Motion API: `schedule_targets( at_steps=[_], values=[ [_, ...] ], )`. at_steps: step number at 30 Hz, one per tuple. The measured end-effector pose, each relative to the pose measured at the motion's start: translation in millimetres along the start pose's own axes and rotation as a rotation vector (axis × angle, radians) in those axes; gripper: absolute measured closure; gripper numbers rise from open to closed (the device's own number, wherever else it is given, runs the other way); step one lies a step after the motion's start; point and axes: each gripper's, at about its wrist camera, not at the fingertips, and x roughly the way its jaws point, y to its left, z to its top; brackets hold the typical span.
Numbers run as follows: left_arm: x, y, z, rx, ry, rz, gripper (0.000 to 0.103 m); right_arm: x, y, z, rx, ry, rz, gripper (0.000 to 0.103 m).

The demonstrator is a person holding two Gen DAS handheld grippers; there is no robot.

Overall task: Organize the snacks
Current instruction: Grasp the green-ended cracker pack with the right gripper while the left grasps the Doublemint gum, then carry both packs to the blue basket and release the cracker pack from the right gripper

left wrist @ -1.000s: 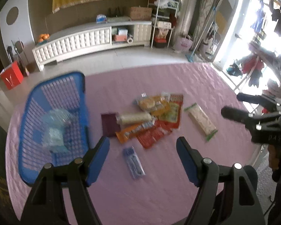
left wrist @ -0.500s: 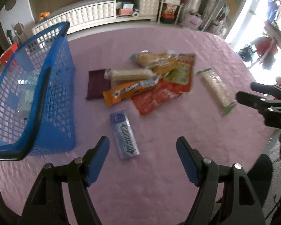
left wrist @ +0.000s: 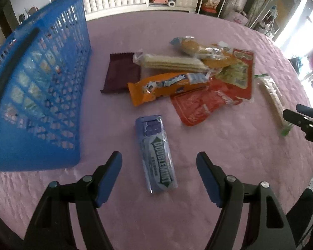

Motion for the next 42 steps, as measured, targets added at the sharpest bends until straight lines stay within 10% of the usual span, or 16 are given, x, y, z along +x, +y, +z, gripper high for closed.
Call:
schedule_targets(
  at_steps=[11, 18, 42],
  values=[
    [12.6, 1.6, 6.2, 0.019, 0.02, 0.053, 0.071, 29.6, 2.4, 7.0, -0.07, 0.021, -0.024, 0.014],
    [10.4, 4.8, 6.7, -0.001, 0.02, 0.039, 0.072, 31.0, 8.5, 8.1, -0.094, 0.015, -0.023, 0.044],
    [-151.0, 36.2, -19.7, 0.066, -0.251, -0.081, 0.073, -121.5, 113.5, 2.4, -0.154, -0.21, 0.062, 0.045]
  ],
)
